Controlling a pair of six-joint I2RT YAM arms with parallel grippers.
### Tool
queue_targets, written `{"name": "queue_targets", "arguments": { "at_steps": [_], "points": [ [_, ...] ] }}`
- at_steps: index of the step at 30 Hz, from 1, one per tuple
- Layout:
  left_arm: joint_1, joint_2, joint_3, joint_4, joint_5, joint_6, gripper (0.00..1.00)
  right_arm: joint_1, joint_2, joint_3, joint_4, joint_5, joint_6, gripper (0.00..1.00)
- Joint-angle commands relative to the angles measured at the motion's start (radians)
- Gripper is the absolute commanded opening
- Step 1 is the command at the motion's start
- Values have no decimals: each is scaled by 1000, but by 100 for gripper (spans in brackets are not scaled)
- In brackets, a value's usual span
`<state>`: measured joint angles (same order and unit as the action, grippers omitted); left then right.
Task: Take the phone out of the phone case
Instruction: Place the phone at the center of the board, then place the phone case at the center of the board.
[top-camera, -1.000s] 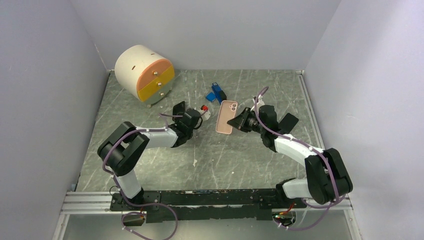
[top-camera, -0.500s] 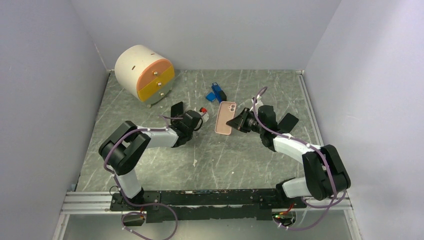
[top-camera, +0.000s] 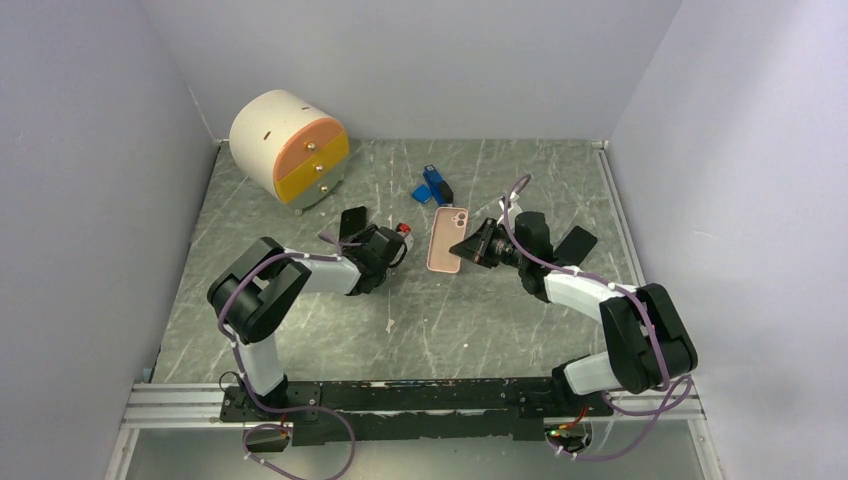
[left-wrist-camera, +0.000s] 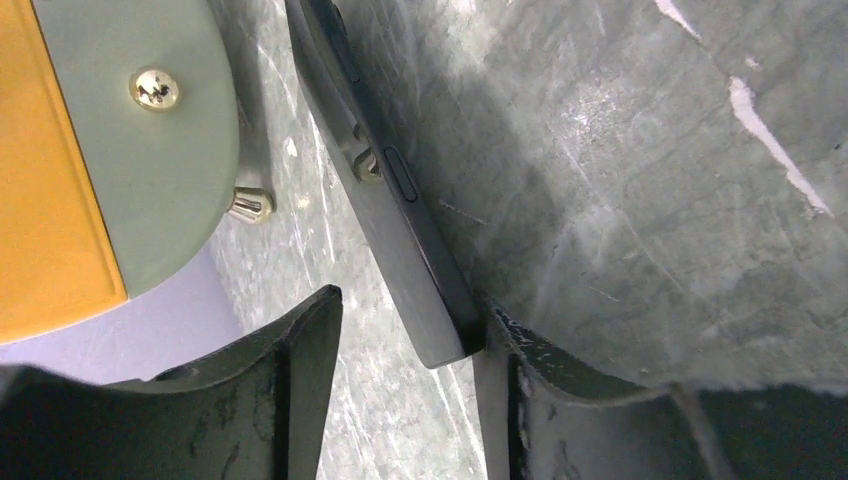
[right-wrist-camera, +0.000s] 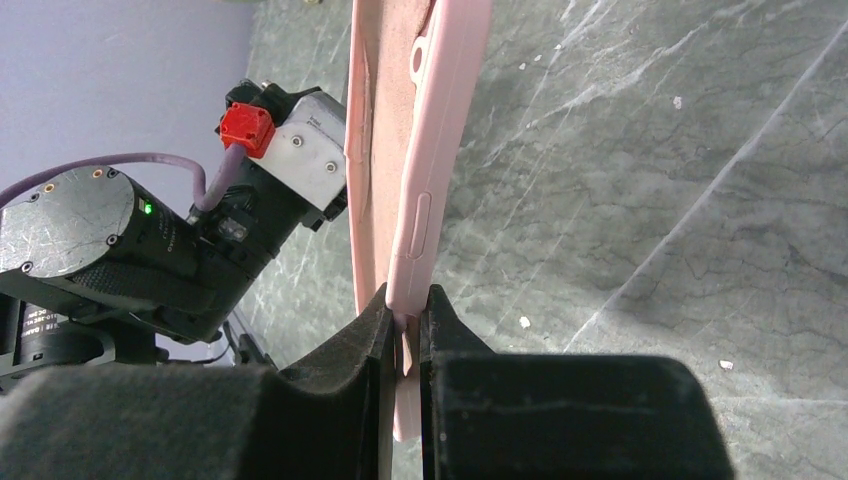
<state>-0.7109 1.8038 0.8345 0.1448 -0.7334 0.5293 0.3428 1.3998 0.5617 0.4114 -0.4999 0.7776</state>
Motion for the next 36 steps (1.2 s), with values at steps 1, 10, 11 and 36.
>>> {"name": "queue_targets", "arguments": {
  "at_steps": [1,10,11,36],
  "points": [
    [-5,-22,20,-1,-37,-48,57,-2,-39,-6,35,-4,-15,0],
    [-28,-94,46,-209,16,-224,74,-2,-68,-1,-18,20,-37,0],
    [-33,-103,52,-232,13,-244,74,-2,-70,-1,-24,22,-39,0],
    [41,-495,94,-240,701,-983,85,76,-106,-10,79,32,-46,0]
  ]
}}
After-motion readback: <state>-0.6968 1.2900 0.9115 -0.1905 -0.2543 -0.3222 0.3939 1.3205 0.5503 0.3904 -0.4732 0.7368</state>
